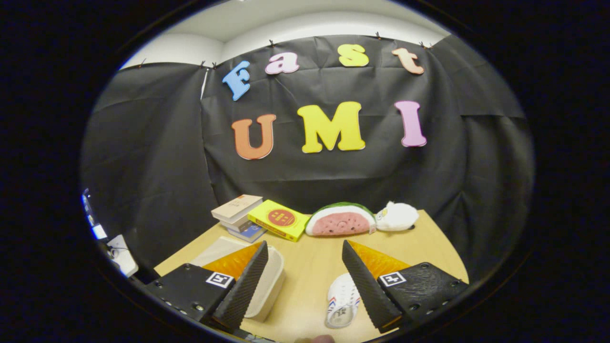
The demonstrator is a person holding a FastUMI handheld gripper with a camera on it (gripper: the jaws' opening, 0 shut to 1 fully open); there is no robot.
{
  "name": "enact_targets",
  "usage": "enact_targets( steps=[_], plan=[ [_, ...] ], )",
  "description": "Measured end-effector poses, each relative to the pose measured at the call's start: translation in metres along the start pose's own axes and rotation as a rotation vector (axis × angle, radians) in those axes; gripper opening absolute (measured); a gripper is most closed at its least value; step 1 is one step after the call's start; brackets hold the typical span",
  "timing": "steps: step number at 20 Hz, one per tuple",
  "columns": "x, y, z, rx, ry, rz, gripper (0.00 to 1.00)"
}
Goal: Open the storage box then place both shoes into the box .Put the left shoe in first, then the right shoe, with the right side of both shoes facing outward in a uniform manner.
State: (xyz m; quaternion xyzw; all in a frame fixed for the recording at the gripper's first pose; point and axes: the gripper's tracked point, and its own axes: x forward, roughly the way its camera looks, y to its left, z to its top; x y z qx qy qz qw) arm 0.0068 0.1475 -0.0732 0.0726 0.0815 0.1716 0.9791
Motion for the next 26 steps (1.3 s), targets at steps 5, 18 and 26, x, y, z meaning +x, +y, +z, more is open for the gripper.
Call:
enact_targets(
  steps=[5,18,26],
  plan=[
    [0.024,0.041,-0.052,0.063,0.127,0.132,0.96],
    [0.069,0.082,-0.156,0.362,0.425,0.305,0.96],
    [0.089,0.089,-0.170,0.568,0.525,0.362,0.96]
  ],
)
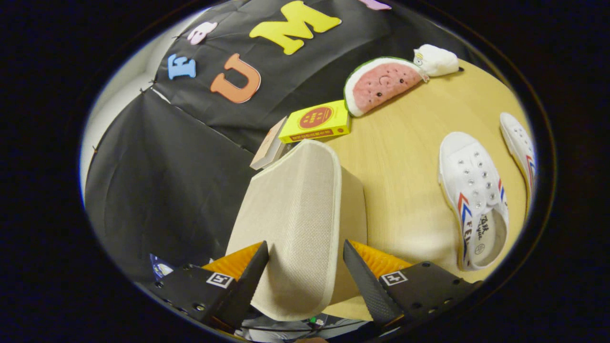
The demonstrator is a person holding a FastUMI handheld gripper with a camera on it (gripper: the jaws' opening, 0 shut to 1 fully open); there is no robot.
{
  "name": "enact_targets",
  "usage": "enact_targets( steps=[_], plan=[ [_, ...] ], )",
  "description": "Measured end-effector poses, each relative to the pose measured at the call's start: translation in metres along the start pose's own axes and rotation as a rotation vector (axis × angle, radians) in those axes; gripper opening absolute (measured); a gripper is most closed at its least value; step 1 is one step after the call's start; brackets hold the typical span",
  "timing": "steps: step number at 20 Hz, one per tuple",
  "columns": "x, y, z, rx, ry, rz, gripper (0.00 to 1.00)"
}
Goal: Open the storage box then place both shoes into the box .Put the left shoe in first, then the right shoe, with the right side of both shoes facing outward in a uniform manner.
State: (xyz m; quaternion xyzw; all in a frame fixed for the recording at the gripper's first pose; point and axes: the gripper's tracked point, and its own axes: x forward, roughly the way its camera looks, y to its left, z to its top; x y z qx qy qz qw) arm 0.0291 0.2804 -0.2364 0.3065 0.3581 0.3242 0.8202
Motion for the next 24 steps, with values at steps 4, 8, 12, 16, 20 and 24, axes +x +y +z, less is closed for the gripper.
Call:
enact_targets(
  steps=[4,8,12,16,20,24],
  plan=[
    [0.006,0.005,-0.004,0.057,0.043,0.041,0.93],
    [-0.001,0.004,0.004,0.094,0.064,0.032,0.78],
    [-0.020,0.002,0.012,0.098,0.063,0.027,0.46],
    [-0.035,0.015,0.024,0.172,0.053,0.068,0.04],
    [-0.046,0.035,0.029,0.077,0.069,0.071,0.00],
    [-0.066,0.076,0.043,-0.018,0.061,0.112,0.00]
  ],
)
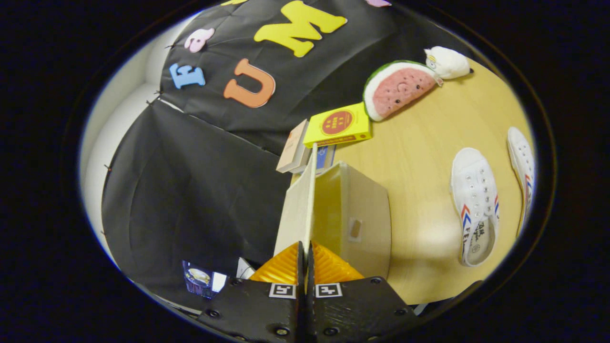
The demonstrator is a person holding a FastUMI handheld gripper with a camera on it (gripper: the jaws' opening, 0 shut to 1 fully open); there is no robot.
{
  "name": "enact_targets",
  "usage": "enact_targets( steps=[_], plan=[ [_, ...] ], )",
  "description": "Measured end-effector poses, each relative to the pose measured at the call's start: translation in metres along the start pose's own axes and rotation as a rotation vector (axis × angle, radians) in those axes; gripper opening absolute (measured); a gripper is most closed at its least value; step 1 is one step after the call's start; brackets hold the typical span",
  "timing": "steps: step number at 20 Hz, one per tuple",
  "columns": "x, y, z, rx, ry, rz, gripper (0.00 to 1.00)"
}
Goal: Open the storage box then place both shoes into the box .Put the left shoe in first, then the right shoe, with the right side of both shoes facing outward in a uniform manner.
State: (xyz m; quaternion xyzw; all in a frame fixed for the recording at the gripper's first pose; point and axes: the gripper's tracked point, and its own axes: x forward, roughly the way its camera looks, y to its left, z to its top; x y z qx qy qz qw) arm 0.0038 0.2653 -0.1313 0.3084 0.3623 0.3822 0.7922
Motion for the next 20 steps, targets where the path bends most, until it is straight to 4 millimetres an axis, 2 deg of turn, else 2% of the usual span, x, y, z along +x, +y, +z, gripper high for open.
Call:
enact_targets(
  steps=[2,5,7,10,15,20],
  plan=[
    [-0.006,0.034,0.006,-0.083,0.003,0.021,0.00],
    [-0.002,0.094,0.010,-0.193,0.010,0.069,0.00],
    [0.009,0.126,0.005,-0.269,0.024,0.086,0.01],
    [0.038,0.165,-0.008,-0.316,0.042,0.100,0.01],
    [0.086,0.213,-0.024,-0.318,0.052,0.110,0.01],
    [0.126,0.234,-0.038,-0.342,0.067,0.098,0.01]
  ],
)
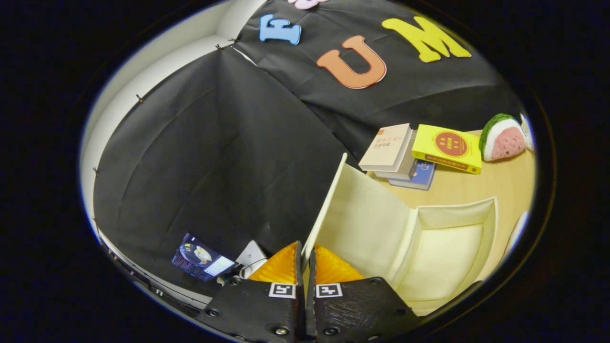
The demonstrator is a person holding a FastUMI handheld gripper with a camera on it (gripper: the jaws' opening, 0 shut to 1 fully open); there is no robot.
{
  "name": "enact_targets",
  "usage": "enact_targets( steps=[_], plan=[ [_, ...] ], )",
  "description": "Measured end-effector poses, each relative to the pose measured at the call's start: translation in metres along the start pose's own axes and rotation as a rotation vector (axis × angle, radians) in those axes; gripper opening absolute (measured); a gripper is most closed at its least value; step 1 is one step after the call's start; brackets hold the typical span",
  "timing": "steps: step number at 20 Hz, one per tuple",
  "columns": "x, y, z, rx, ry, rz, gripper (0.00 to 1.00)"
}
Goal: Open the storage box then place both shoes into the box .Put the left shoe in first, then the right shoe, with the right side of both shoes facing outward in a uniform manner.
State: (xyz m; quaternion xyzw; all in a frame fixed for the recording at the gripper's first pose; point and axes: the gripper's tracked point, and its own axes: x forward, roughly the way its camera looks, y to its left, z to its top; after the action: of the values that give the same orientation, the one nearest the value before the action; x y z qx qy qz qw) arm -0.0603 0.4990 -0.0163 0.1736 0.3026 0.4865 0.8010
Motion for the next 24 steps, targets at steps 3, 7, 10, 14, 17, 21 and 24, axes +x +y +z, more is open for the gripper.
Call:
enact_targets(
  steps=[3,7,10,14,17,21,24],
  plan=[
    [0.020,0.005,0.000,-0.011,0.012,-0.007,0.01],
    [0.037,0.009,0.008,-0.113,-0.006,-0.039,0.15],
    [0.027,0.010,0.017,-0.191,-0.052,-0.064,0.52],
    [0.002,-0.006,0.028,-0.211,-0.117,-0.107,0.83],
    [-0.036,-0.037,0.039,-0.232,-0.189,-0.182,0.89],
    [-0.107,-0.088,0.052,-0.280,-0.290,-0.310,0.92],
    [-0.169,-0.137,0.057,-0.278,-0.360,-0.430,0.92]
  ],
)
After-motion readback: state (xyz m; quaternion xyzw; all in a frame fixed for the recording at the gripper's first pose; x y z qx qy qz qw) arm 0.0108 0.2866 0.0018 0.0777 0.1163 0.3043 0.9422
